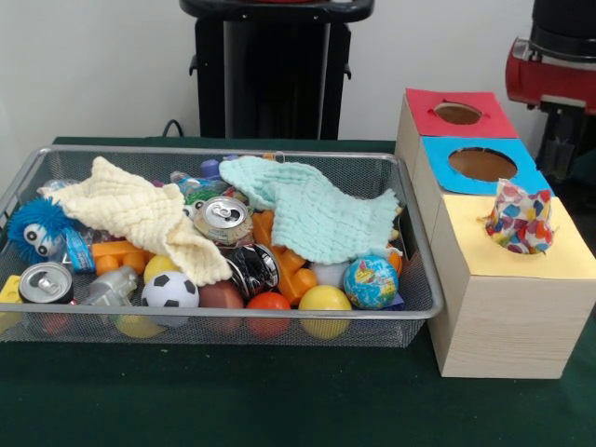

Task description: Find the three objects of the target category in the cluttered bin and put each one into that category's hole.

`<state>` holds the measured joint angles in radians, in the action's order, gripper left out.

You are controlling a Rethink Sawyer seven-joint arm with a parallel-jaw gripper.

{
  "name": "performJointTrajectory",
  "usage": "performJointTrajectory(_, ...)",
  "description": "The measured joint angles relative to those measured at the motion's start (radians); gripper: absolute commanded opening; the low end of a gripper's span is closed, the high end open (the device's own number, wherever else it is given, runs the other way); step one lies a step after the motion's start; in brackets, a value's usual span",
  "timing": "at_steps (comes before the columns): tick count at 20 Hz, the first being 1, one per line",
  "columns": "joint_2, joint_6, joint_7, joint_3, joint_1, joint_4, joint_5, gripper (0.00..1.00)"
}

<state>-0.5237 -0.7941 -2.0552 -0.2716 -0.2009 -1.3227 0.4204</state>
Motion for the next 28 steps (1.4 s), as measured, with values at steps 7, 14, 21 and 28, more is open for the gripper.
performJointTrajectory(7, 0.031, 0.000, 0.000, 0.000, 0.007, 0.001, -0.004, 0.00)
performJointTrajectory(14, 0.047, 0.024, 0.000, 0.000, 0.007, 0.000, -0.004, 0.00)
performJointTrajectory(21, 0.049, 0.097, 0.000, 0.001, 0.010, 0.001, -0.002, 0.00)
performJointTrajectory(28, 0.062, 0.146, 0.000, 0.002, 0.022, 0.001, 0.002, 0.00)
